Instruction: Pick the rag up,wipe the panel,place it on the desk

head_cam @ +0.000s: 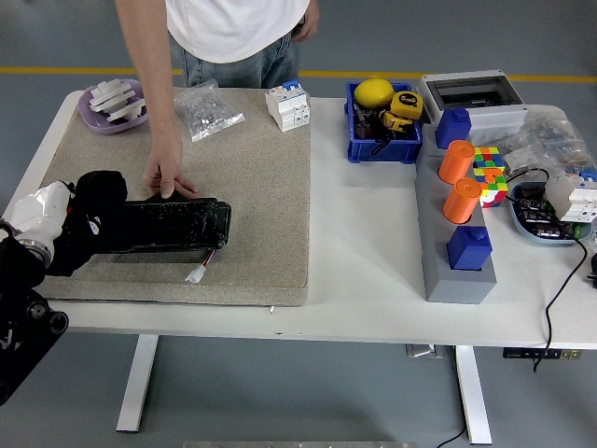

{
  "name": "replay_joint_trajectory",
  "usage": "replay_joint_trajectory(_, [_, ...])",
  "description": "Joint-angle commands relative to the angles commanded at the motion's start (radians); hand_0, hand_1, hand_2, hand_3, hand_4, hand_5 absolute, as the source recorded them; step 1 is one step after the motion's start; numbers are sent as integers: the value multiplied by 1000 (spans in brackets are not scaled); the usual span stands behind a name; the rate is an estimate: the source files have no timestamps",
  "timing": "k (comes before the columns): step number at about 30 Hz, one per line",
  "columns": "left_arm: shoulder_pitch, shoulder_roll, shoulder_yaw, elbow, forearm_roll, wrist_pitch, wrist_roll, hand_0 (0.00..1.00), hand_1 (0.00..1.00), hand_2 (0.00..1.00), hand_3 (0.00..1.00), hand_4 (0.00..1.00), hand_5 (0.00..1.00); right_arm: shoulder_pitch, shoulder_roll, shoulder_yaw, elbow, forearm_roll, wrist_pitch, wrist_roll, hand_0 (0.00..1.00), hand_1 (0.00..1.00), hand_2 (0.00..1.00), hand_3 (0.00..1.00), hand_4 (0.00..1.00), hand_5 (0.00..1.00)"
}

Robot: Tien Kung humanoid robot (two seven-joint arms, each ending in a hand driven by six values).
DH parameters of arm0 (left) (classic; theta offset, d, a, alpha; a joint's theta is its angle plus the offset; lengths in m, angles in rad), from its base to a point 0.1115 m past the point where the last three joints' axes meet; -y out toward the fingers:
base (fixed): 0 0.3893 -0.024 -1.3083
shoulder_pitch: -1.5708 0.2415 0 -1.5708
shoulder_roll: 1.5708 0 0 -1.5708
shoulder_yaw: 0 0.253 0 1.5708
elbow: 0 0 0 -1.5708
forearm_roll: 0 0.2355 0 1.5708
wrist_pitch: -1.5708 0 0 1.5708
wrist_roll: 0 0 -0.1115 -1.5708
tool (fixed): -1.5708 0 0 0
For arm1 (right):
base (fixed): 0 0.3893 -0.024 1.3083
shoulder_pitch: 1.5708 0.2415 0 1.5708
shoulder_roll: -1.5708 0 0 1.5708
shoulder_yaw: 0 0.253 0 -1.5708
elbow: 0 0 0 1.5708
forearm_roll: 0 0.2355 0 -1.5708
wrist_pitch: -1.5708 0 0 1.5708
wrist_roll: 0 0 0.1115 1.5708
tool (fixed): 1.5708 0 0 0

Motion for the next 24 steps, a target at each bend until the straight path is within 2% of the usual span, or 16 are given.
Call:
replay_joint_trajectory(13, [-45,-24,153,-75,-21,-13,22,202,127,542,535,293,2,2,0,0,0,0,1,1,735,606,661,620,998,622])
replay_joint_trajectory(24, [-80,-43,250,-123,-32,-24,36,200,127,543,536,293,2,2,-1,-3,0,2,1,2,734,606,661,620,998,624])
